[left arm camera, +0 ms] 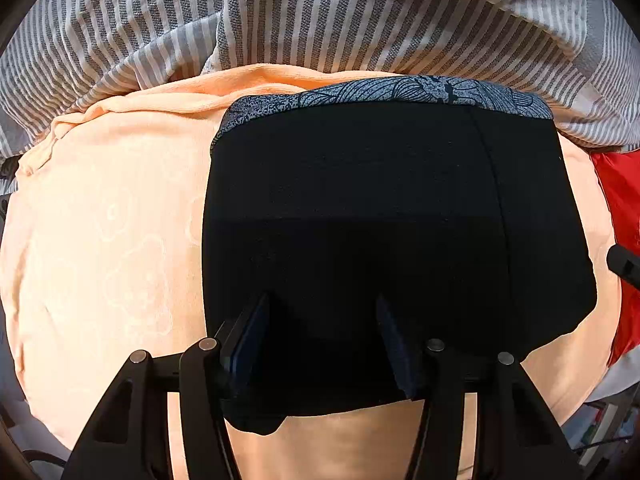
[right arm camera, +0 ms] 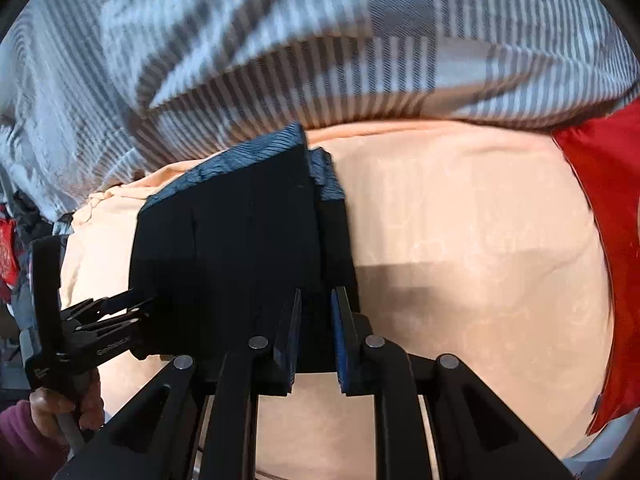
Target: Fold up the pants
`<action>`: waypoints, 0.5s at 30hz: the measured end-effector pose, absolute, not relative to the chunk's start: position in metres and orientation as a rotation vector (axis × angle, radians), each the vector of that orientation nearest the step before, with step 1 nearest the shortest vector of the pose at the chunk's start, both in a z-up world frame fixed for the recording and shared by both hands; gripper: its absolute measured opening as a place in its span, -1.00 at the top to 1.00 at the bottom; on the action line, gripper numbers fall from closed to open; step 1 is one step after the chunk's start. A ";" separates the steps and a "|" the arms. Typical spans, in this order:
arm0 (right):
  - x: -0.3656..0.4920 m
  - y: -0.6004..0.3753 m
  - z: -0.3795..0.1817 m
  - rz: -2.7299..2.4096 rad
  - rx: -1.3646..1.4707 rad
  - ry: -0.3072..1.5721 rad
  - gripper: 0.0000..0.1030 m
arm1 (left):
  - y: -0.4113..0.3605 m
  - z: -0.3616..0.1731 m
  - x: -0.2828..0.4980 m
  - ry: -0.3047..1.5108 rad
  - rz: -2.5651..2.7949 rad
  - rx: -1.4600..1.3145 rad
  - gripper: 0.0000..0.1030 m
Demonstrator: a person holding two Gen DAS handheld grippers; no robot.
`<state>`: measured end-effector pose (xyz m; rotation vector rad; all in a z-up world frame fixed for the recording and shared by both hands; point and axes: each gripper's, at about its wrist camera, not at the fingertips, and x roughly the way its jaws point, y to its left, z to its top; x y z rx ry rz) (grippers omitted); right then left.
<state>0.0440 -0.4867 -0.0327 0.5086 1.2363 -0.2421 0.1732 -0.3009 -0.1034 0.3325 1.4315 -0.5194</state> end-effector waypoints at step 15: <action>0.041 -0.473 -0.086 -0.238 0.543 1.358 0.61 | -0.309 -0.103 0.166 1.405 -0.505 0.369 -0.11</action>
